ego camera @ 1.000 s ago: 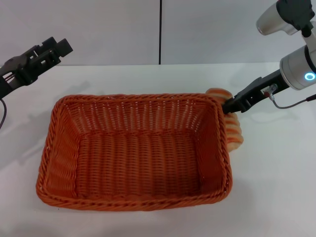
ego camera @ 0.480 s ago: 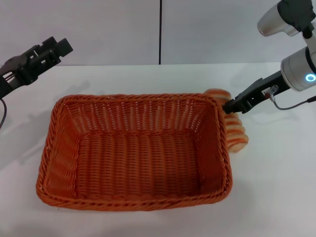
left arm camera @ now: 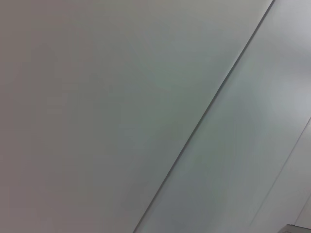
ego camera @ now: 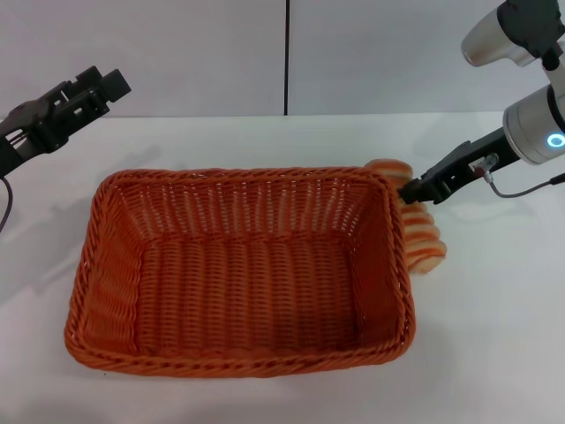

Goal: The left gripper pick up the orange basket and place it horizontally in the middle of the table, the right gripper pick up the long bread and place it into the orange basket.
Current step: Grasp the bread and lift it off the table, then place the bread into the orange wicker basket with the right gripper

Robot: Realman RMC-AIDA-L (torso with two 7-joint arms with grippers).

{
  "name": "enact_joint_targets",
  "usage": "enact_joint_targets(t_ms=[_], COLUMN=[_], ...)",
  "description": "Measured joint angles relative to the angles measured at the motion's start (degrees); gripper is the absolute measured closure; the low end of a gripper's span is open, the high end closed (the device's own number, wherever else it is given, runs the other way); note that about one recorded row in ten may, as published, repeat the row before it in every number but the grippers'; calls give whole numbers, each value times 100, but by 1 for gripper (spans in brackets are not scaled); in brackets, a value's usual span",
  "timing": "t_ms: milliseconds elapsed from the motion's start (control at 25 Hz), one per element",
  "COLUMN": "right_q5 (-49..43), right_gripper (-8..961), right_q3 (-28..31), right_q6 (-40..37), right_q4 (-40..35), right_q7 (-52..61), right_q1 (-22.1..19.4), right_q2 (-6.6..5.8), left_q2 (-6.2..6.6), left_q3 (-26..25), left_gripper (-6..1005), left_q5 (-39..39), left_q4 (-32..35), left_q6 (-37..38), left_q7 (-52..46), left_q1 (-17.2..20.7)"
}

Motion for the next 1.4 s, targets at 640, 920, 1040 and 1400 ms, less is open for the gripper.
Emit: enact_joint_targets(t_ms=[640, 920, 1040, 1400], right_q5=[433, 1063, 2117, 3754], right_gripper=[941, 946, 945, 950], right_q3=[118, 638, 773, 424], right_q6=[-392, -569, -699, -1615], right_q4=[-1413, -2357, -2872, -3041], right_q7=[235, 319, 258, -26], right_q1=[-770, -1173, -1500, -1422], right_q2=[12, 43, 18, 80], left_q2=[6, 8, 10, 18], left_q3=[0, -23, -32, -40], left_gripper=[217, 217, 218, 217], left_q5=[0, -6, -20, -19], left_q4=[-54, -54, -54, -53], left_q6=[-6, -7, -4, -4], left_q7=[0, 2, 10, 13], left_q1=[-52, -60, -50, -57])
